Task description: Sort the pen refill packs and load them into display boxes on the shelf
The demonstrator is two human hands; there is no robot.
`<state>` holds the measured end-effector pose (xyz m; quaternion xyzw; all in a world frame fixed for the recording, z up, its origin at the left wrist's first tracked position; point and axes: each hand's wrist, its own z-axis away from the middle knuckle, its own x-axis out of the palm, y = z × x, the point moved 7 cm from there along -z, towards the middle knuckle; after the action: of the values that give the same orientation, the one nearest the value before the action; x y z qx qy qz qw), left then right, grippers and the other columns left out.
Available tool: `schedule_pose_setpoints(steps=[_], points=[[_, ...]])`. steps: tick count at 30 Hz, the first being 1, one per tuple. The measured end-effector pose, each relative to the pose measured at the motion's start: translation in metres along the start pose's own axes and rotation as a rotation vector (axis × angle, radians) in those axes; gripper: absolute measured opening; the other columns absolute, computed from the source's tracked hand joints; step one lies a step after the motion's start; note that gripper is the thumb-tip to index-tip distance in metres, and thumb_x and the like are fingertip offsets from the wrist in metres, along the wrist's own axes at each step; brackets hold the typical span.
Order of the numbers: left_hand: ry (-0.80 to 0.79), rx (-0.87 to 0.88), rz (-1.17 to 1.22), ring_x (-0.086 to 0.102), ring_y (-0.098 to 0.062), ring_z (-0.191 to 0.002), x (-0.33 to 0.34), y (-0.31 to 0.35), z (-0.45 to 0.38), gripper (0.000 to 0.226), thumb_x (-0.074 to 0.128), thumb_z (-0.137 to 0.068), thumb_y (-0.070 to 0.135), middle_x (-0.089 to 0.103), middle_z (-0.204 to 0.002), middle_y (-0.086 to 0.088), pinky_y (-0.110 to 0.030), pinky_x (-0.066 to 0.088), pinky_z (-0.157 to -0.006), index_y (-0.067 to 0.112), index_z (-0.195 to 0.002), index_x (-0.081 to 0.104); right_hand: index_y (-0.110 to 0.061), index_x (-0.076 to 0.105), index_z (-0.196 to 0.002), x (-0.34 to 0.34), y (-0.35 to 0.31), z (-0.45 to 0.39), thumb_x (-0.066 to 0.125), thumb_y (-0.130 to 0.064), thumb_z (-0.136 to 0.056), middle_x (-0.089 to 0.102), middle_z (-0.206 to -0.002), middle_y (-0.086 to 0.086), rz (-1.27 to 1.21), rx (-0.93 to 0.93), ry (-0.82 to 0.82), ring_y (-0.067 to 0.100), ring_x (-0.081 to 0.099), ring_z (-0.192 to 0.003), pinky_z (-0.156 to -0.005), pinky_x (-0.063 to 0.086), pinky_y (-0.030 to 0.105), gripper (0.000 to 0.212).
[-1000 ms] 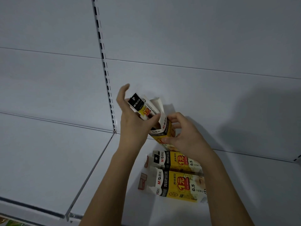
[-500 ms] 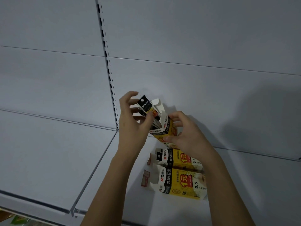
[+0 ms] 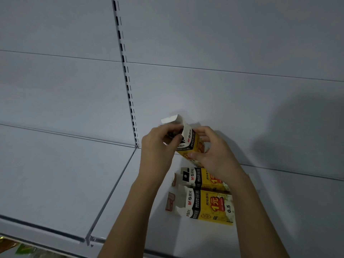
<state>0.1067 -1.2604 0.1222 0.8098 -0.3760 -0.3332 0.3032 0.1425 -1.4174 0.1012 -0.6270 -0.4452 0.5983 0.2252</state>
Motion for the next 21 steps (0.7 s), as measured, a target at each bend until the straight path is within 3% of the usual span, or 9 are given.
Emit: schedule_pose_setpoints(steps=[4, 7, 11, 14, 16, 18, 21], points=[[0.142, -0.127, 0.033, 0.062, 0.005, -0.081, -0.021, -0.008, -0.004, 0.015, 0.076, -0.084, 0.014, 0.064, -0.092, 0.012, -0.006, 0.046, -0.066, 0.023, -0.094, 0.069, -0.047, 0.046, -0.115, 0.004, -0.005, -0.001, 0.076, -0.016, -0.083, 0.045, -0.102, -0.036, -0.007, -0.005, 0.033, -0.022, 0.042, -0.094, -0.071, 0.034, 0.008, 0.054], [0.020, -0.161, 0.020, 0.063, 0.009, -0.074, -0.014, -0.017, -0.003, 0.011, 0.070, -0.088, 0.008, 0.072, -0.086, 0.011, -0.003, 0.045, -0.065, 0.017, -0.091, 0.076, -0.048, 0.047, -0.115, 0.010, -0.005, -0.003, 0.076, -0.015, -0.083, 0.046, -0.108, -0.029, 0.001, -0.015, 0.043, -0.015, 0.044, -0.101, -0.076, 0.036, 0.009, 0.055], [-0.233, -0.115, -0.155, 0.056, -0.007, -0.061, 0.007, -0.026, -0.002, 0.018, 0.059, -0.094, 0.006, 0.069, -0.075, 0.002, -0.009, 0.043, -0.056, 0.009, -0.094, 0.077, -0.038, 0.054, -0.126, 0.017, -0.001, -0.007, 0.077, -0.010, -0.081, 0.049, -0.110, -0.019, 0.122, -0.038, 0.040, 0.001, 0.047, -0.107, -0.093, 0.042, 0.022, 0.057], [-0.442, -0.171, -0.062, 0.060, -0.010, -0.083, 0.025, -0.041, 0.002, 0.027, 0.047, -0.100, 0.005, 0.072, -0.098, -0.004, -0.024, 0.051, -0.075, 0.008, -0.108, 0.072, -0.035, 0.055, -0.131, 0.009, 0.005, -0.011, 0.076, -0.013, -0.081, 0.051, -0.110, -0.016, 0.306, -0.036, 0.079, 0.010, 0.040, -0.112, -0.099, 0.041, 0.039, 0.058], [-0.425, -0.194, -0.026, 0.061, -0.006, -0.095, 0.027, -0.048, 0.007, 0.032, 0.044, -0.101, 0.003, 0.071, -0.109, 0.001, -0.028, 0.052, -0.086, 0.013, -0.114, 0.072, -0.036, 0.052, -0.136, 0.002, 0.012, -0.014, 0.074, -0.018, -0.084, 0.052, -0.119, -0.011, 0.459, 0.015, 0.071, 0.014, 0.038, -0.117, -0.103, 0.035, 0.043, 0.059], [-0.364, -0.233, -0.033, 0.061, -0.002, -0.101, 0.026, -0.051, 0.012, 0.033, 0.044, -0.101, 0.007, 0.070, -0.111, 0.009, -0.014, 0.049, -0.087, 0.019, -0.115, 0.071, -0.036, 0.051, -0.137, -0.005, 0.023, -0.015, 0.069, -0.020, -0.087, 0.051, -0.126, -0.007, 0.596, 0.083, 0.013, 0.019, 0.036, -0.123, -0.105, 0.030, 0.043, 0.056], [-0.347, -0.260, -0.048, 0.057, 0.010, -0.098, 0.028, -0.050, 0.020, 0.028, 0.048, -0.100, 0.013, 0.069, -0.108, 0.015, 0.002, 0.038, -0.076, 0.024, -0.116, 0.069, -0.032, 0.060, -0.125, -0.007, 0.044, -0.017, 0.064, -0.016, -0.087, 0.056, -0.118, -0.001, 0.600, 0.147, -0.139, 0.025, 0.043, -0.121, -0.103, 0.036, 0.046, 0.042]])
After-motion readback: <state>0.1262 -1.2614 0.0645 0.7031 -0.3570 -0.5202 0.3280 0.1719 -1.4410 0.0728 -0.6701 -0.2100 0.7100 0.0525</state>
